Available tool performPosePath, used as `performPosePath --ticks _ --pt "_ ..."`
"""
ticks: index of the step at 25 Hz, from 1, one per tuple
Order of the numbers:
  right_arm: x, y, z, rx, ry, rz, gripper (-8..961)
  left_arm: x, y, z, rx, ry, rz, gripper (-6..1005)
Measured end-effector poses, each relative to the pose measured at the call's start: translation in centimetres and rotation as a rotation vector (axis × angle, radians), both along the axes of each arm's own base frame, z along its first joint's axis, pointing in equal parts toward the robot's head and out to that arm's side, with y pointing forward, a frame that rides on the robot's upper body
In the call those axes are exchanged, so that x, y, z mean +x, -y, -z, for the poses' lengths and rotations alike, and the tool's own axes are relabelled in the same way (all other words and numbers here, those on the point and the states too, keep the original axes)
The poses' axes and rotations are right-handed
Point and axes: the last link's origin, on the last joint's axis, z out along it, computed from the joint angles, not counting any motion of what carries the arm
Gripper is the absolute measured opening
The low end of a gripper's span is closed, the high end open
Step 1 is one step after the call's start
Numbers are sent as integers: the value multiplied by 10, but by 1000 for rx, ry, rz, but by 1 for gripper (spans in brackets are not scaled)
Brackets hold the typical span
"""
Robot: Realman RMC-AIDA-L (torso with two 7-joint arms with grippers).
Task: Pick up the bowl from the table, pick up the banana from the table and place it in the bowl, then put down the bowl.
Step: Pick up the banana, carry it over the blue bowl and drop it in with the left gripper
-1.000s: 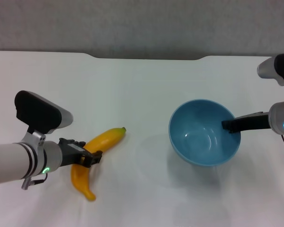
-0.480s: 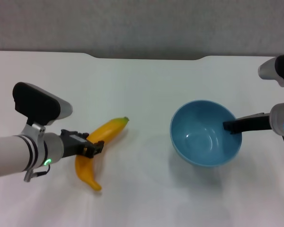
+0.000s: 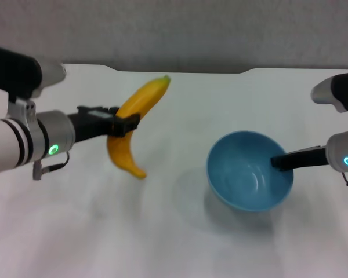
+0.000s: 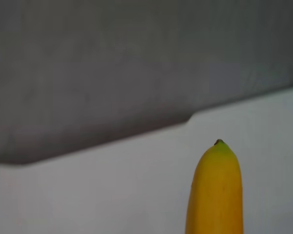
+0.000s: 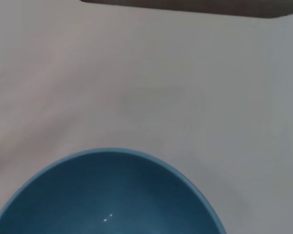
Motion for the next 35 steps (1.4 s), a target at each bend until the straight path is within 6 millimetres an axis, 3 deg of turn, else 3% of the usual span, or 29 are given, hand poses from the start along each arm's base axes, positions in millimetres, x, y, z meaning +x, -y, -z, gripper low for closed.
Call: performPosePath --ticks 6,16,25,35 --pt "-15 -4 16 -34 -32 -16 46 37 10 -3 -22 169 78 556" --pt "-51 -14 33 -52 -102 -63 49 64 18 22 -77 238 160 590" --pt "-77 -15 46 -87 -156 -94 51 51 14 40 -87 232 123 621" --pt "-75 -15 46 -94 -155 -88 53 43 14 46 -72 162 172 655"
